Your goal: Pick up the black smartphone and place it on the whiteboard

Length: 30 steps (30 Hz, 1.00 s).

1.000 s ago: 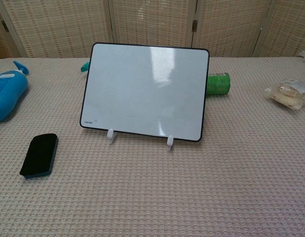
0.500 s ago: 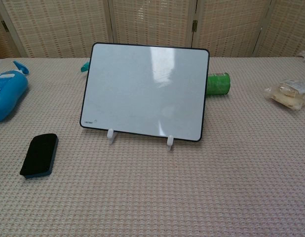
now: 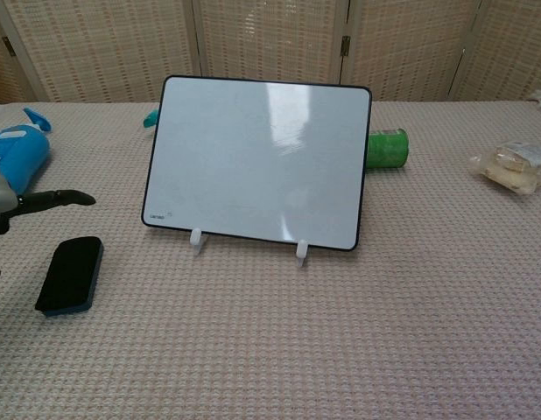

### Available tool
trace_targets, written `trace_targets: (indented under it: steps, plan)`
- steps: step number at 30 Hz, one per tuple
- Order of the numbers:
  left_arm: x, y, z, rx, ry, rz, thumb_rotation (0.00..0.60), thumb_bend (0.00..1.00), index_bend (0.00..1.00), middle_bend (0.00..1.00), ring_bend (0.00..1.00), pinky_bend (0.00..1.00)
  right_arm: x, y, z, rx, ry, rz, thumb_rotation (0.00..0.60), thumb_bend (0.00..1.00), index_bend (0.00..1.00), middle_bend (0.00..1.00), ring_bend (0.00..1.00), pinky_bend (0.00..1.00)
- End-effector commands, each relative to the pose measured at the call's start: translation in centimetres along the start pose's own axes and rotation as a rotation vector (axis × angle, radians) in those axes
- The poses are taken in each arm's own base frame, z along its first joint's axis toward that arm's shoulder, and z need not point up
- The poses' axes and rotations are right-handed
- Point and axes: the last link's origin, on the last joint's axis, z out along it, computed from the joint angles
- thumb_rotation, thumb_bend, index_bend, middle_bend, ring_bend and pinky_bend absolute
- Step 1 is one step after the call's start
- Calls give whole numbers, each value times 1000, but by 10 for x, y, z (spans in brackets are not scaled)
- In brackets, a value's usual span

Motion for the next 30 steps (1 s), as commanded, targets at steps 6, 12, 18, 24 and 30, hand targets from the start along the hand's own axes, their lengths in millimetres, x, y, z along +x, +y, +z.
trace_targets:
  steps: [6, 12, 18, 24, 30]
  plan:
    - [-15, -1, 19, -85, 2, 205, 600, 251, 111, 1000, 889, 896, -2, 1, 7, -15, -13, -2, 600, 295, 0, 0, 0, 0]
    - [-23, 6, 17, -116, -37, 241, 600, 249, 137, 1000, 889, 896, 1, 0, 3, -9, 0, 3, 600, 295, 0, 0, 0, 0]
    - [-24, 15, 20, -136, -17, 213, 600, 249, 196, 1000, 889, 896, 1, 0, 2, -8, 1, 3, 600, 294, 0, 0, 0, 0]
    - [-29, 23, 26, -159, -13, 183, 600, 250, 232, 1000, 891, 896, 1, 1, 3, -12, 2, 3, 600, 295, 0, 0, 0, 0]
    - [-33, 22, 28, -164, -20, 193, 600, 250, 235, 1000, 891, 896, 1, 0, 2, -9, 4, 4, 600, 294, 0, 0, 0, 0]
